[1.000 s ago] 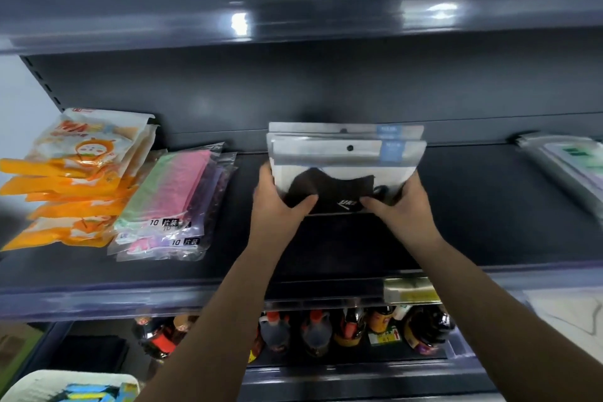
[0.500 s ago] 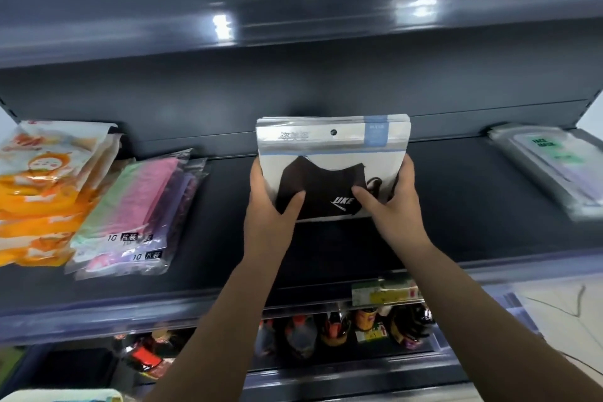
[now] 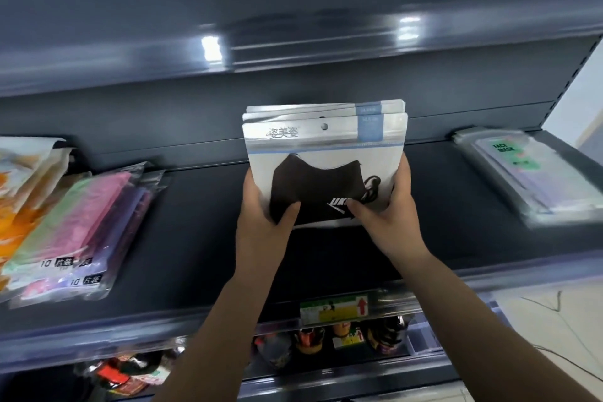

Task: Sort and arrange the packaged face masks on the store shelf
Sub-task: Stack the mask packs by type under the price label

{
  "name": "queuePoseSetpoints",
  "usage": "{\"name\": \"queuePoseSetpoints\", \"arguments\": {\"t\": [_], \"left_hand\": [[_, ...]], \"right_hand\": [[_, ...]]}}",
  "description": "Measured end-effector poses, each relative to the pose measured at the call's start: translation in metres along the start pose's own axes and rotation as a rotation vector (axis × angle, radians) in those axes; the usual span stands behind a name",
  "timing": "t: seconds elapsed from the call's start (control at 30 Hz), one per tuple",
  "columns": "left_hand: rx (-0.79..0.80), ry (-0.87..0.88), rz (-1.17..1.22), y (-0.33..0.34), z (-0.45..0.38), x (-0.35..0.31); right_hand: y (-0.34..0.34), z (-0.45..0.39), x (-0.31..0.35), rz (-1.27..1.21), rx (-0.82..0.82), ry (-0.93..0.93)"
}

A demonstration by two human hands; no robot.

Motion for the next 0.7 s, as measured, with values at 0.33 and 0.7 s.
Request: {"name": "queuePoseSetpoints", "arguments": {"t": [0.33,0.7], "left_hand": [[0.090,-0.038,-0.111,0.056,-0.001,-0.011],[0.111,-0.116,-0.188,0.129,-0.007,-0.021]], "right_hand": [[-0.055,-0.020,-0.018,0.118,0.020,0.063],[-0.126,-0.046,-0.044,0.379,-0.010,0.210]]}}
Point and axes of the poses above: each hand's wrist, its own z-axis away from the middle knuckle, its own y-axis out of the palm, x = y × z, the point moved 4 cm from there along -z, towards the middle knuckle, and after that the axes turned 6 degrees about y, right-handed, at the moved point
